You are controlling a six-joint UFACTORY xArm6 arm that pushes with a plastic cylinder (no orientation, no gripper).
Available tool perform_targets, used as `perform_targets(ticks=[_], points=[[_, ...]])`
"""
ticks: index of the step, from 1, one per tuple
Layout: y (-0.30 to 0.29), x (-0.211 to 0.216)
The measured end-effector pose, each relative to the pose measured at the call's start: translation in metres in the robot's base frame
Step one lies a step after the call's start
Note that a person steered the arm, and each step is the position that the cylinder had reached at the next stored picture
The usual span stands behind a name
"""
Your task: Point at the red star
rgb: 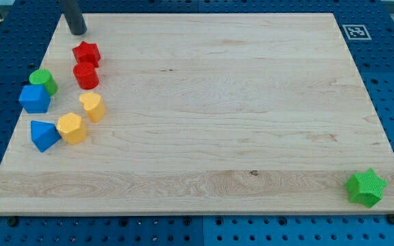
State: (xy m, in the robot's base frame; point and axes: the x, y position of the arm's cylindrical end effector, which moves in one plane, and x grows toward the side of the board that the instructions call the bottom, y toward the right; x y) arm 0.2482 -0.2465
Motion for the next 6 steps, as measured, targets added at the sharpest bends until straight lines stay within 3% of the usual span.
perform_targets(ticks=[1,6], points=[[0.038,0.0],[0.016,0.001]])
